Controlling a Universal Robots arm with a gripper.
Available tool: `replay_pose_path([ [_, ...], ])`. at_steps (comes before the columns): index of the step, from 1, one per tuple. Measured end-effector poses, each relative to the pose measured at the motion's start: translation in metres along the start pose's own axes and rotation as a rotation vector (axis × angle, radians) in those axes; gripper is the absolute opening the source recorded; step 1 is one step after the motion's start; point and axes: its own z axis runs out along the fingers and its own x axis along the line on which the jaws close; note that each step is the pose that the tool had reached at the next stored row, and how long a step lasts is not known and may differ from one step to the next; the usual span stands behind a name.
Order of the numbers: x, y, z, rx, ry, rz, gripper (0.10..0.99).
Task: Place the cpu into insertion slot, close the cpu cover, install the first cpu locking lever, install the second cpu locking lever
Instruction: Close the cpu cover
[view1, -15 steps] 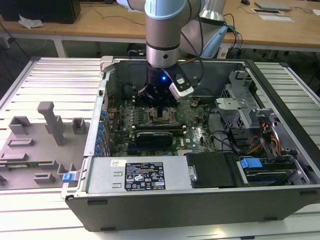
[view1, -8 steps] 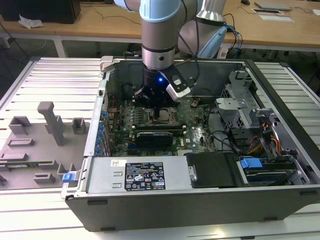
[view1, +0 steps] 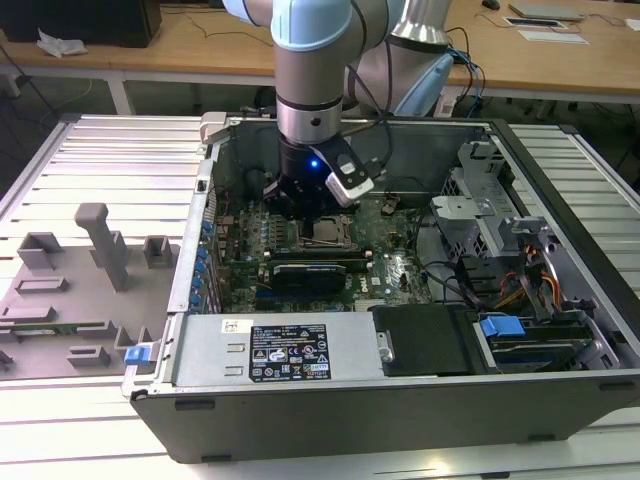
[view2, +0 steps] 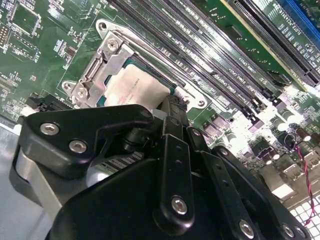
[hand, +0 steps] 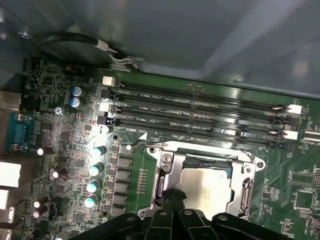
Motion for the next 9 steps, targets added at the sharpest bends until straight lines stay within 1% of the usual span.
replay_pose_path([
  [9, -0.0011, -0.0001, -0.0001, 0.000, -0.0001, 0.000, 0.106],
])
